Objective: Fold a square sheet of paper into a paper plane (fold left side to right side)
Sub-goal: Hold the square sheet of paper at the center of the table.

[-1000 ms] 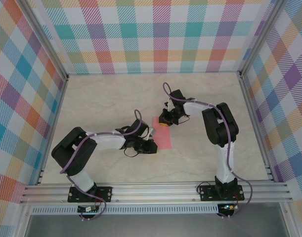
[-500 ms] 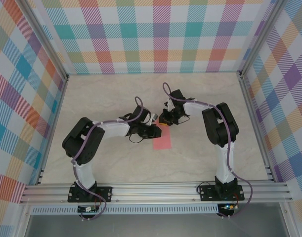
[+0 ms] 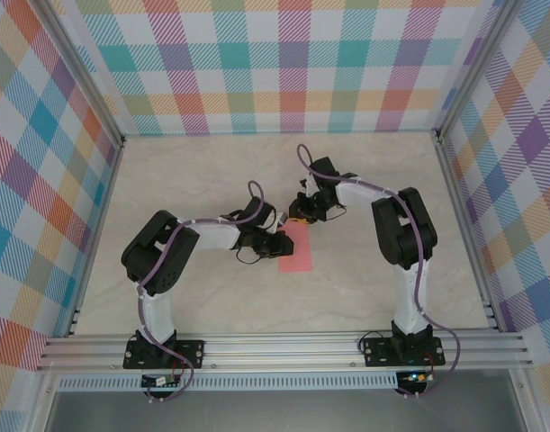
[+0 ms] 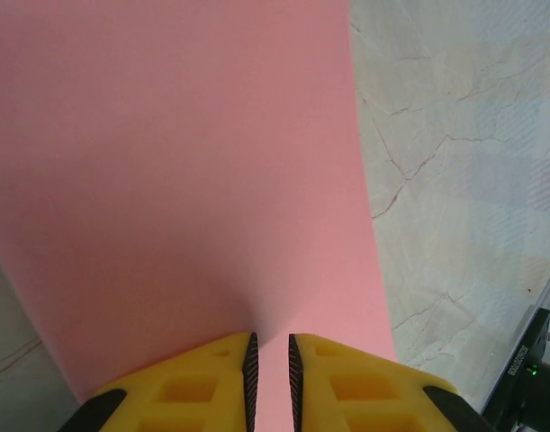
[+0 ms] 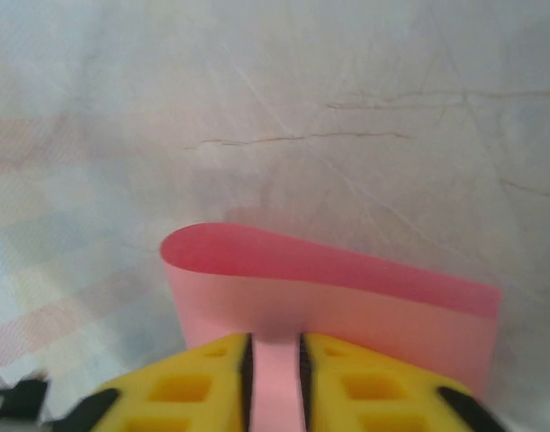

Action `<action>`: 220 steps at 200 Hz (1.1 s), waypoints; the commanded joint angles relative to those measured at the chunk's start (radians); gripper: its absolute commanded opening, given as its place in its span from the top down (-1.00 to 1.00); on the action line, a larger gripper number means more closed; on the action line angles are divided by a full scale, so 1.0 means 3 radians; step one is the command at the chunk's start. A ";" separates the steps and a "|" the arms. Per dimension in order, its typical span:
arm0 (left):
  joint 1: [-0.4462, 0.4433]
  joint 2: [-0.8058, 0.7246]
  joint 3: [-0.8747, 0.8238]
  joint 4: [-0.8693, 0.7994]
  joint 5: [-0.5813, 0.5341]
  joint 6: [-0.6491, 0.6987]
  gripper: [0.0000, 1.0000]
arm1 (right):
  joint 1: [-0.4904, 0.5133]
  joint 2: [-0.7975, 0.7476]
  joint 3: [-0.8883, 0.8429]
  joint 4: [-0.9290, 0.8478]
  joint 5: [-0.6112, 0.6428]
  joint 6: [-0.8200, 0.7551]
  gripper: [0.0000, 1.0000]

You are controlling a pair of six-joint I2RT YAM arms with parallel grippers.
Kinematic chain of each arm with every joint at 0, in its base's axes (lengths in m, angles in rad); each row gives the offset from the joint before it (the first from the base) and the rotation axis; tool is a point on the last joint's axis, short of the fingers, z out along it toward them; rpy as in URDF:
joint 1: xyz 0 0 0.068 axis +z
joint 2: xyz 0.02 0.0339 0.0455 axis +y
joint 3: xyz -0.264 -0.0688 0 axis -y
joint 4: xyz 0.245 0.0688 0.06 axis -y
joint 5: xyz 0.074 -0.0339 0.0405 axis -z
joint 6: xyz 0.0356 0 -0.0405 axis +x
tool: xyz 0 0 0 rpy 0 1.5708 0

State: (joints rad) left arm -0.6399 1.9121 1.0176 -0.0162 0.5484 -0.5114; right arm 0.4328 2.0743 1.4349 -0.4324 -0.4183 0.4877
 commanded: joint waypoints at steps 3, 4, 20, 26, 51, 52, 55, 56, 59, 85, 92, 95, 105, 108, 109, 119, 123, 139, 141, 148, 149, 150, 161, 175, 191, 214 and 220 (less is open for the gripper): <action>-0.0016 0.0079 -0.0114 -0.0022 -0.0055 -0.0084 0.62 | -0.0031 -0.0536 -0.0008 -0.0202 0.0289 -0.0148 0.34; -0.0018 0.0079 -0.0114 -0.0020 -0.0057 -0.0090 0.62 | -0.0031 -0.0555 -0.0023 -0.0201 0.0299 -0.0148 0.33; -0.0022 0.0089 -0.0111 0.0006 -0.0064 -0.0107 0.62 | -0.0036 -0.0828 -0.0282 -0.0192 0.0338 -0.0158 0.33; -0.0024 0.0091 -0.0101 -0.0002 -0.0069 -0.0107 0.62 | -0.0036 -0.0921 -0.0401 -0.0169 0.0303 -0.0142 0.35; -0.0025 0.0099 -0.0078 -0.0010 -0.0071 -0.0106 0.63 | 0.0000 -0.1251 -0.1015 0.0041 0.0072 0.0016 0.54; -0.0022 0.0100 -0.0078 -0.0011 -0.0070 -0.0106 0.63 | 0.0007 -0.1260 -0.1038 0.0054 0.0066 0.0024 0.55; -0.0026 0.0097 -0.0076 -0.0012 -0.0073 -0.0108 0.63 | 0.0016 -0.1294 -0.1114 0.0094 0.0029 0.0044 0.58; -0.0028 0.0098 -0.0075 -0.0012 -0.0071 -0.0109 0.63 | 0.0021 -0.1302 -0.1138 0.0108 0.0019 0.0055 0.59; -0.0030 0.0097 -0.0078 -0.0016 -0.0073 -0.0107 0.62 | 0.0041 -0.1327 -0.1212 0.0141 -0.0012 0.0080 0.62; -0.0030 0.0090 -0.0077 -0.0019 -0.0085 -0.0116 0.63 | 0.0270 -0.1343 -0.1604 0.0450 -0.0208 0.0246 0.72; -0.0030 0.0085 -0.0077 -0.0022 -0.0089 -0.0125 0.63 | 0.0321 -0.1307 -0.1661 0.0506 -0.0219 0.0305 0.72; -0.0034 0.0085 -0.0077 -0.0023 -0.0094 -0.0121 0.62 | 0.0334 -0.1285 -0.1683 0.0538 -0.0225 0.0328 0.72; -0.0034 0.0077 -0.0076 -0.0022 -0.0102 -0.0130 0.63 | 0.0360 -0.1223 -0.1737 0.0611 -0.0214 0.0407 0.72; -0.0034 0.0072 -0.0078 -0.0022 -0.0103 -0.0133 0.63 | 0.0362 -0.1206 -0.1762 0.0621 -0.0203 0.0426 0.73; -0.0035 0.0070 -0.0081 -0.0017 -0.0106 -0.0132 0.63 | 0.0362 -0.1202 -0.1767 0.0630 -0.0200 0.0433 0.73; -0.0035 0.0058 -0.0082 -0.0013 -0.0109 -0.0137 0.63 | 0.0368 -0.1150 -0.1808 0.0639 -0.0156 0.0463 0.73; -0.0035 0.0054 -0.0079 -0.0010 -0.0117 -0.0143 0.62 | 0.0373 -0.1132 -0.1816 0.0636 -0.0144 0.0465 0.73; -0.0034 0.0034 -0.0066 -0.0010 -0.0114 -0.0159 0.63 | 0.0376 -0.1075 -0.1818 0.0506 -0.0032 0.0420 0.73; -0.0032 0.0032 -0.0059 -0.0008 -0.0112 -0.0160 0.63 | 0.0373 -0.1071 -0.1815 0.0486 -0.0018 0.0412 0.73; -0.0030 0.0026 -0.0043 -0.0012 -0.0104 -0.0171 0.63 | 0.0376 -0.1047 -0.1815 0.0423 0.0040 0.0386 0.73; -0.0030 0.0022 -0.0038 -0.0012 -0.0102 -0.0174 0.63 | 0.0377 -0.1047 -0.1813 0.0413 0.0048 0.0382 0.73; -0.0030 0.0022 -0.0035 -0.0012 -0.0098 -0.0176 0.63 | 0.0375 -0.1043 -0.1813 0.0406 0.0054 0.0378 0.73; -0.0029 0.0009 0.0002 -0.0003 -0.0073 -0.0195 0.62 | 0.0375 -0.1017 -0.1800 0.0307 0.0136 0.0333 0.73; -0.0030 -0.0017 0.0058 0.0018 -0.0059 -0.0226 0.61 | 0.0374 -0.0976 -0.1783 0.0171 0.0240 0.0274 0.73; -0.0020 -0.0031 0.0144 0.0019 -0.0058 -0.0243 0.60 | 0.0377 -0.0937 -0.1776 0.0059 0.0353 0.0226 0.73; -0.0011 0.0033 0.0245 0.0019 -0.0058 -0.0254 0.60 | 0.0373 -0.0873 -0.1766 -0.0039 0.0455 0.0192 0.73; -0.0005 0.0059 0.0267 0.0008 -0.0067 -0.0253 0.60 | 0.0373 -0.0856 -0.1759 -0.0053 0.0463 0.0183 0.73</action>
State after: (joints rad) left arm -0.6415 1.9121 1.0477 -0.0010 0.5369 -0.5774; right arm 0.5499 1.7615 0.9127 -0.3431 -0.3813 0.5735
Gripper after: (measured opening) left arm 0.200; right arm 0.135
